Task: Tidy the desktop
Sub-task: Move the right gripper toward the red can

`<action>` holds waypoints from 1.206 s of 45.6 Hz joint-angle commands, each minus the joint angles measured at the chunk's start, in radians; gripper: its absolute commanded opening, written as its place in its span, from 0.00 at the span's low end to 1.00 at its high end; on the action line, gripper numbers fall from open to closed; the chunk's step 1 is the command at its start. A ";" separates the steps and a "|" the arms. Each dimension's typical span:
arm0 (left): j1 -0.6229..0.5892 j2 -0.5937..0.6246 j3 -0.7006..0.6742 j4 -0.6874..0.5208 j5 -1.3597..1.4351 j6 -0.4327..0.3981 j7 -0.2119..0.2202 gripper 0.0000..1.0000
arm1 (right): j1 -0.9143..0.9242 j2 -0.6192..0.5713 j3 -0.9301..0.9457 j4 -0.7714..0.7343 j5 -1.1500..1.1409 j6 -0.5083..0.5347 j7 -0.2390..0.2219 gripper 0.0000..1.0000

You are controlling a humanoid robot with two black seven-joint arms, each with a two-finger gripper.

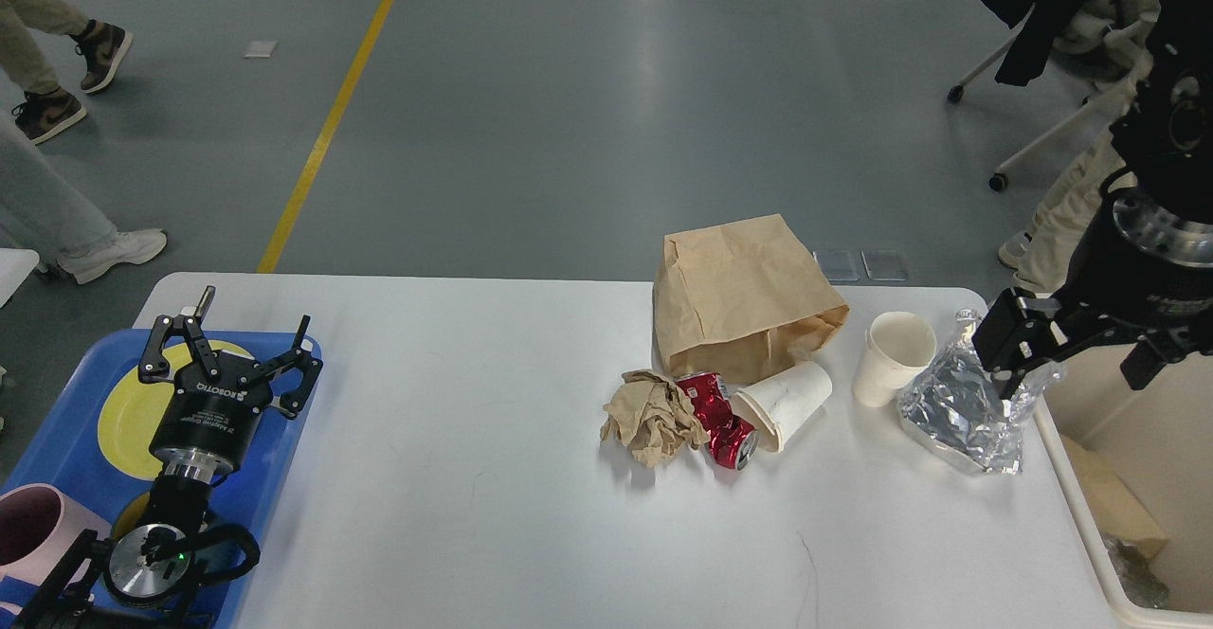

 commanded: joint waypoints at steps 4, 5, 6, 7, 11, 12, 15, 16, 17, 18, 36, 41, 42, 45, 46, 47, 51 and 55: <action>0.000 0.000 -0.001 0.000 0.001 0.000 0.000 0.97 | 0.022 0.014 0.051 0.034 0.000 -0.135 0.000 1.00; 0.000 0.000 -0.001 0.000 0.000 0.000 0.000 0.97 | 0.019 0.014 0.051 0.033 0.000 -0.149 0.000 1.00; 0.000 0.000 -0.001 0.000 0.000 0.000 0.000 0.97 | 0.016 0.014 0.053 0.033 0.000 -0.161 0.001 1.00; 0.000 0.000 -0.001 0.000 0.001 0.000 0.001 0.97 | 0.013 0.012 0.053 0.031 0.000 -0.174 0.000 1.00; 0.000 0.000 -0.001 0.000 0.000 0.000 0.001 0.97 | -0.001 0.011 0.053 0.027 0.000 -0.207 0.000 1.00; 0.000 0.000 -0.001 -0.001 0.001 0.000 0.001 0.97 | -0.004 0.011 0.053 0.025 -0.001 -0.211 0.000 1.00; 0.000 0.000 -0.001 -0.001 0.000 0.000 0.001 0.97 | -0.007 0.011 0.053 0.019 0.000 -0.211 0.001 1.00; 0.000 0.000 -0.001 -0.001 0.000 0.000 0.000 0.97 | -0.009 0.011 0.053 0.017 0.000 -0.212 0.000 1.00; 0.000 0.000 -0.001 0.000 0.001 0.000 0.001 0.96 | -0.014 0.011 0.053 0.016 -0.001 -0.214 0.001 1.00; 0.000 0.000 -0.001 0.000 0.001 0.000 0.001 0.97 | -0.020 0.011 0.053 0.013 -0.001 -0.214 0.000 1.00; 0.000 0.000 -0.001 -0.001 0.001 0.000 0.001 0.97 | -0.319 0.070 0.223 -0.222 0.082 -0.301 -0.004 1.00; 0.000 0.000 -0.001 -0.001 0.001 0.000 0.001 0.97 | -0.477 0.123 0.309 -0.346 0.083 -0.312 -0.005 1.00; 0.000 0.000 -0.001 -0.001 0.001 0.000 0.001 0.97 | -0.504 0.129 0.321 -0.378 0.083 -0.318 -0.005 1.00; 0.000 0.000 -0.001 -0.001 0.001 0.000 0.001 0.97 | -0.584 0.141 0.341 -0.459 0.100 -0.347 -0.005 1.00; 0.000 0.000 -0.001 -0.001 0.001 0.000 0.001 0.97 | -0.607 0.143 0.342 -0.484 0.118 -0.359 -0.005 1.00; 0.000 0.000 0.001 -0.001 0.000 0.000 0.001 0.97 | -0.630 0.144 0.343 -0.505 0.143 -0.371 -0.005 1.00; 0.000 0.000 0.001 -0.001 0.001 0.000 0.001 0.97 | -0.714 0.144 0.341 -0.572 0.296 -0.411 -0.005 1.00; 0.000 0.000 -0.001 -0.001 0.000 0.000 0.001 0.97 | -0.768 0.152 0.339 -0.584 0.506 -0.434 -0.005 1.00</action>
